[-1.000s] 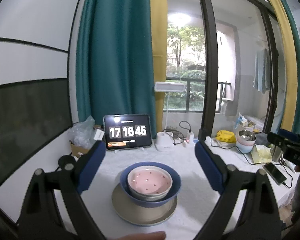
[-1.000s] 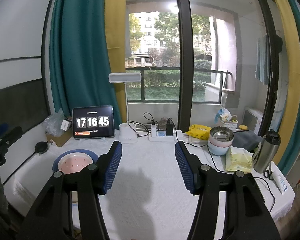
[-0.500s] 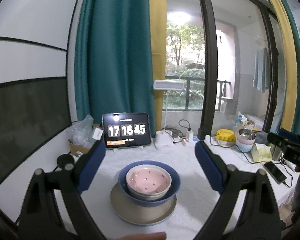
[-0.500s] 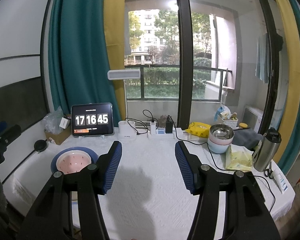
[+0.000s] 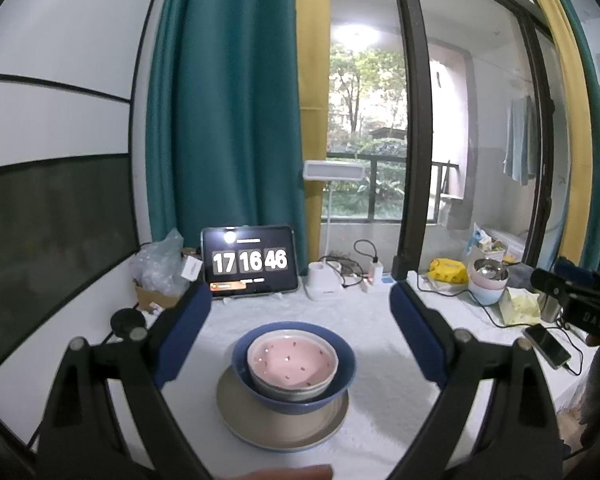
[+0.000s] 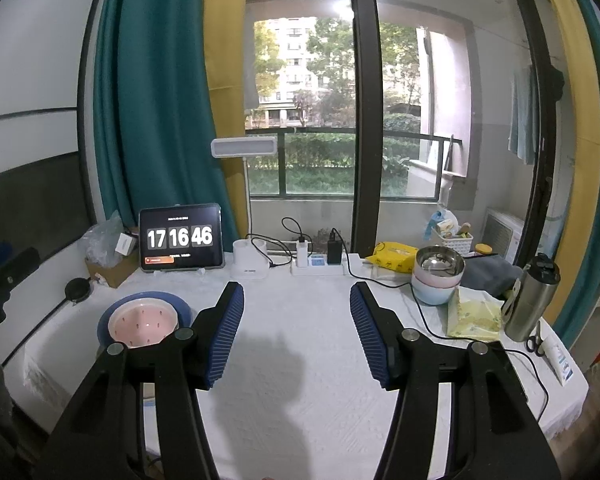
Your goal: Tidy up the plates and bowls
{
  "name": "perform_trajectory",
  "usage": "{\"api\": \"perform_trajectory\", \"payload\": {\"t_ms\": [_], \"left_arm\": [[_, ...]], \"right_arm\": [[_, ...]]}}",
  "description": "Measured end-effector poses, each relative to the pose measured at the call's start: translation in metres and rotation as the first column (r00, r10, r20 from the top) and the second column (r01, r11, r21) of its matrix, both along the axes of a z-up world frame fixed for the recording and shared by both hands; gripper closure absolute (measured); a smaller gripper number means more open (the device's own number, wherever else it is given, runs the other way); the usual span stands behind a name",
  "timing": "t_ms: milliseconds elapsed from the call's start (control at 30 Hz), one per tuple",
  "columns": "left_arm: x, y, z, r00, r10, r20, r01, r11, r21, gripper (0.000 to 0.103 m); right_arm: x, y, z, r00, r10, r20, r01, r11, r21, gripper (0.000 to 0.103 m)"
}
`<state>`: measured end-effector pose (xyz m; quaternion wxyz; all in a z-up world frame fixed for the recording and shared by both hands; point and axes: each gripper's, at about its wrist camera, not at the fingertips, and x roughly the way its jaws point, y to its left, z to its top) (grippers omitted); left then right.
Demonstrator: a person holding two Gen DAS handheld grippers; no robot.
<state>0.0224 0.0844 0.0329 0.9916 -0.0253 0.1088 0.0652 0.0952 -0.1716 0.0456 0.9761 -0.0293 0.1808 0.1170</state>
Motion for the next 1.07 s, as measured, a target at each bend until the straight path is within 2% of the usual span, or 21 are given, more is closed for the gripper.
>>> {"api": "perform_trajectory", "payload": {"t_ms": [1067], "left_arm": [[-0.0037,0.0022,0.0016,1.000,-0.025,-0.007,0.025,1.000,-0.019,0.011]], "right_arm": [[-0.0014,0.0010,-0.0025,1.000,-0.002,-0.008,0.002,1.000,-0.003,0.044]]}}
